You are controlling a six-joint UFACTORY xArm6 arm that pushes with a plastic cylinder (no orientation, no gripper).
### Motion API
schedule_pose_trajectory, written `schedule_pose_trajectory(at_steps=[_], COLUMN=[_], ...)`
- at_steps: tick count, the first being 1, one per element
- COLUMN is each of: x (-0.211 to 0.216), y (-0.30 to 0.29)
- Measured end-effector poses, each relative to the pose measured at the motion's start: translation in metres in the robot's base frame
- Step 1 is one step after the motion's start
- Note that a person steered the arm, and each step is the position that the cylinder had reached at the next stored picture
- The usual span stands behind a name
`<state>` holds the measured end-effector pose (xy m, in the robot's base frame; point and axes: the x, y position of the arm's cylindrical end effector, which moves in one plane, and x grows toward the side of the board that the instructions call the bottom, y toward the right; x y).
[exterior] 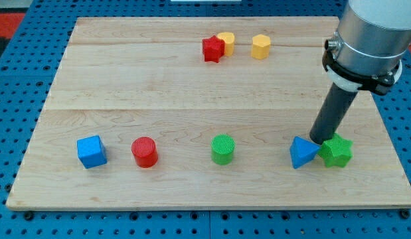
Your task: Move the green star right to the blue triangle
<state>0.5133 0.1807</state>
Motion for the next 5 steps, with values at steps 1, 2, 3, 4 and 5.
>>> schedule_pose_trajectory(at_steps=[1,2,3,4,5], x=[0.001,-0.014,0.008,-0.002,-0.039], y=[0.001,0.016,0.002,0.002,0.006])
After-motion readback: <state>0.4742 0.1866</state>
